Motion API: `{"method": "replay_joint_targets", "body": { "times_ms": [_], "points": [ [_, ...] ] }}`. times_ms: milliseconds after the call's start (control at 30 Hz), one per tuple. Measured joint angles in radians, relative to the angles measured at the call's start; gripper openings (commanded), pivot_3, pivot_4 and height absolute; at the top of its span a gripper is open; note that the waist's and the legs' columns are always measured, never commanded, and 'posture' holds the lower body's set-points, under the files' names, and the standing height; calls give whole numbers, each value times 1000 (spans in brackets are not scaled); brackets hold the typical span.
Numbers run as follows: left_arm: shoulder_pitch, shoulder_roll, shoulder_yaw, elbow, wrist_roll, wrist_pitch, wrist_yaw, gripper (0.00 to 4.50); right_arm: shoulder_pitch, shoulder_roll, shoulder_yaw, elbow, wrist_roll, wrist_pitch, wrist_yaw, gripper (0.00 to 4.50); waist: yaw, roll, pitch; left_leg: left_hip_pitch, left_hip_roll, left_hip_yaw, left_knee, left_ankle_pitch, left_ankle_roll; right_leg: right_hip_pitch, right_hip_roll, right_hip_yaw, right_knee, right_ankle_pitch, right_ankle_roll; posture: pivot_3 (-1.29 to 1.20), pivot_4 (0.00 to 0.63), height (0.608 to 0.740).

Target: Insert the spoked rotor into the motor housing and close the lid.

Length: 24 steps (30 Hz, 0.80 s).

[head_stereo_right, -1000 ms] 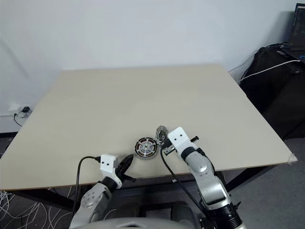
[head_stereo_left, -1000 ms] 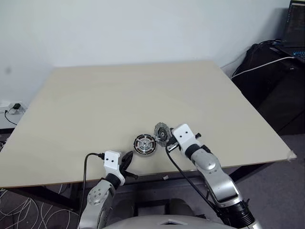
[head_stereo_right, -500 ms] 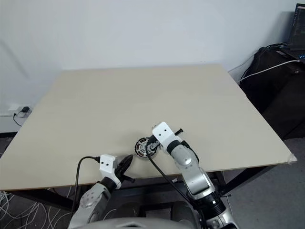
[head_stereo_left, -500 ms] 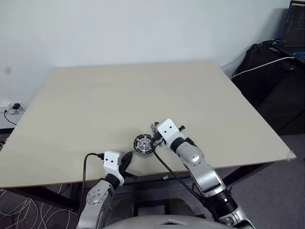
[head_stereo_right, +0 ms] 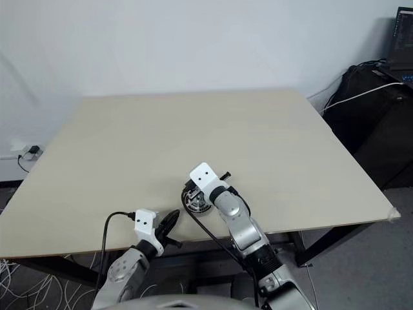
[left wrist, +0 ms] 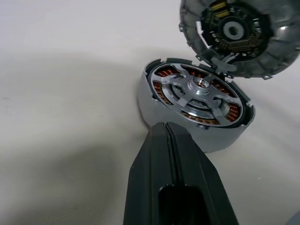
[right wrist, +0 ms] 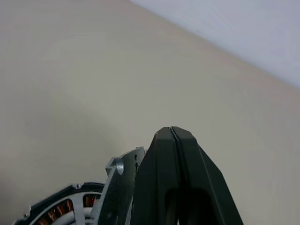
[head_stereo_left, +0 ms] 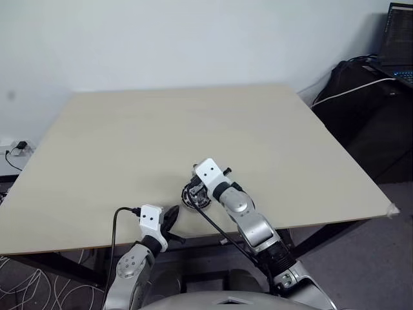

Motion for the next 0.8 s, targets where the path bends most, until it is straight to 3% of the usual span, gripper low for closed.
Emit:
{"method": "replay_joint_targets", "body": {
  "times_ms": [800],
  "points": [
    [2, 5, 2, 0, 0, 0, 0, 0, 5, 12, -47, 152, 4, 19, -18, 27, -7, 2, 0, 0, 0, 0, -2, 1, 1, -1, 0, 0, 0, -1, -1, 0, 0, 740]
  ]
}}
